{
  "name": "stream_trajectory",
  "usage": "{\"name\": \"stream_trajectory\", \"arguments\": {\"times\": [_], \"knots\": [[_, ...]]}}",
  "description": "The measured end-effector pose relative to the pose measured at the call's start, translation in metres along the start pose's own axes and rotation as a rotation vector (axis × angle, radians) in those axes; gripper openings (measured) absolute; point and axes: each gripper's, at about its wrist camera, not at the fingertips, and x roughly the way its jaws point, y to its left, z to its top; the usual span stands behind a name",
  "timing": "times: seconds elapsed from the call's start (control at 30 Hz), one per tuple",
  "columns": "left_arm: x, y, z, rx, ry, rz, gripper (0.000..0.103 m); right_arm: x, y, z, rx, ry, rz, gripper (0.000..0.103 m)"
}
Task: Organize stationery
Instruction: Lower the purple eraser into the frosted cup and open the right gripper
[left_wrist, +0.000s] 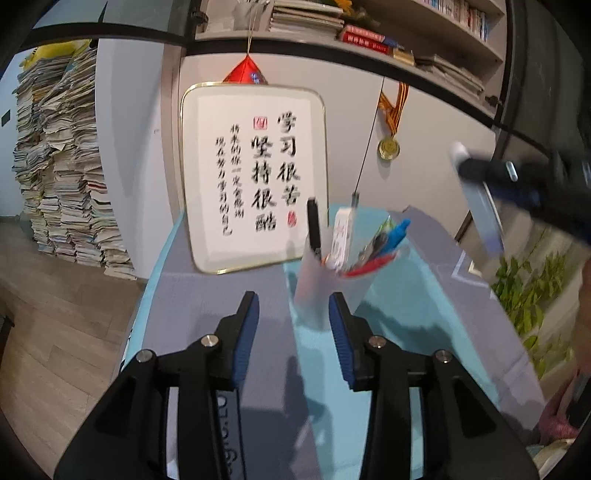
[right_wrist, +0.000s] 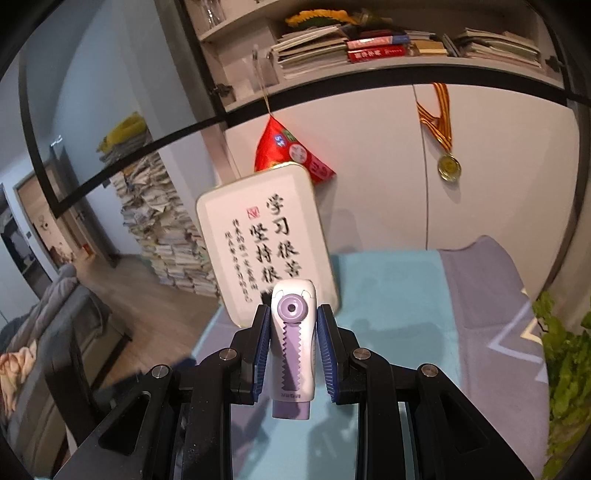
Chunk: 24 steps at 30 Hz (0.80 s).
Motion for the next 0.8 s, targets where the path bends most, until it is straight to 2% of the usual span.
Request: {"name": "stream_trajectory", "arguments": {"times": [0.13, 0.2, 0.43, 0.57, 0.8], "knots": [[0.003, 0.006, -0.012, 0.012, 0.015, 0.013, 0.045, 0.022, 0.016, 0.006, -0.037, 0.001, -0.011, 0.027], [0.005, 0.009, -0.017, 0.016, 0.024, 0.019, 0.045, 0.036, 0.024, 0.007, -0.078, 0.006, -0.031, 0.027], [0.010, 0.018, -0.020, 0.006, 0.029, 0.016, 0.045, 0.071, 0.033, 0.007, -0.098, 0.013, -0.059, 0.027], [0.017, 0.017, -0.021, 0.007, 0.040, 0.017, 0.045, 0.088, 0.032, 0.001, -0.095, 0.052, -0.056, 0.027], [0.021, 0.011, -0.023, 0.030, 0.047, 0.019, 0.045, 0.096, 0.030, -0.001, -0.112, 0.059, -0.077, 0.027]]}}
